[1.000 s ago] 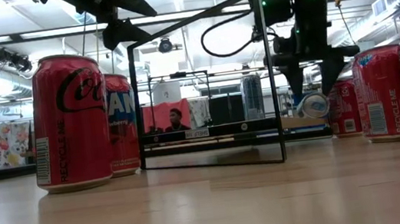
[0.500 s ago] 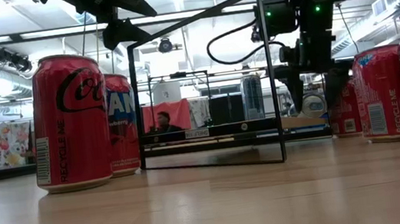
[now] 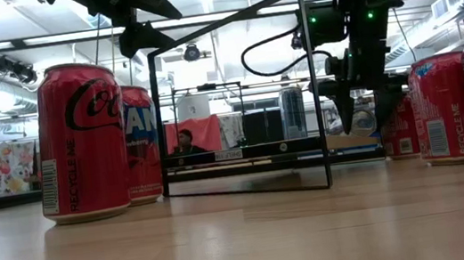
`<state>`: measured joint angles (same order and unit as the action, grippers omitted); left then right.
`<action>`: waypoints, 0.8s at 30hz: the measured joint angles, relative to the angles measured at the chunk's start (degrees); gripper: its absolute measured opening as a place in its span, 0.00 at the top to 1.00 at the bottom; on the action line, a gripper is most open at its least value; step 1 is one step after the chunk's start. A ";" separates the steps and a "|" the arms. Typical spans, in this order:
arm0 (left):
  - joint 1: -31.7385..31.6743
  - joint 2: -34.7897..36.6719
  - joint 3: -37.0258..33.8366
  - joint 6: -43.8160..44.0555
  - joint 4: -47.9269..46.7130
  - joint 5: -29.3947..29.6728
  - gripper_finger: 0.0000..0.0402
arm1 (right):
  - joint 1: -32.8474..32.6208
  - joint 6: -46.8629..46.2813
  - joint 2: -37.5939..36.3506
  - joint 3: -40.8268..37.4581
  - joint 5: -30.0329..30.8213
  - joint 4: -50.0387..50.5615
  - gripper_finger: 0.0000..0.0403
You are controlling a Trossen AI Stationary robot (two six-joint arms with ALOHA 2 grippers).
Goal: Place canned beverage on shelf
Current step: Put the blue soda can on the shelf aligned with the other blue soda can
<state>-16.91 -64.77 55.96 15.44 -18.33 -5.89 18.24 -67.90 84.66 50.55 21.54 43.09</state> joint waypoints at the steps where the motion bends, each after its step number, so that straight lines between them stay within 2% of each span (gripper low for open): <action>1: 0.00 0.00 0.00 -0.02 0.00 0.00 0.21 | 0.00 0.04 0.00 0.01 0.02 0.00 0.36; 7: 0.00 0.00 0.00 0.00 0.00 0.00 0.21 | -0.30 1.03 0.00 0.02 -1.90 0.03 0.35; 14: -0.01 0.00 0.00 0.46 0.00 0.00 0.21 | -1.01 4.40 -0.03 1.62 -9.22 2.21 0.36; 24: 0.50 0.00 0.00 -0.29 0.19 -1.46 0.21 | 2.15 17.99 0.07 16.02 -21.39 16.73 0.35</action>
<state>-16.41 -64.77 55.96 15.15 -18.13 -7.35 20.39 -49.91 84.73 66.57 0.15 59.82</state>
